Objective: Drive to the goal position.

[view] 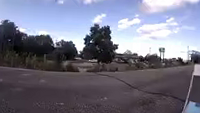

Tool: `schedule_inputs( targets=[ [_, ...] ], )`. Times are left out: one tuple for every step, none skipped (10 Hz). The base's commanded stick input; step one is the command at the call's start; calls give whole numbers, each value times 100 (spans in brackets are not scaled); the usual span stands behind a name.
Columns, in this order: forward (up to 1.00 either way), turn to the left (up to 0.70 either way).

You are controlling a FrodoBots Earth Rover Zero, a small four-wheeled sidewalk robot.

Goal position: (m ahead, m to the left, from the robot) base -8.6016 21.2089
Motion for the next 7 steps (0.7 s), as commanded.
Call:
schedule_inputs(
  targets=[
    [0,100],
    [0,100],
    [0,100],
    [0,100],
    [0,100],
    [0,100],
    [0,100]
  ],
)
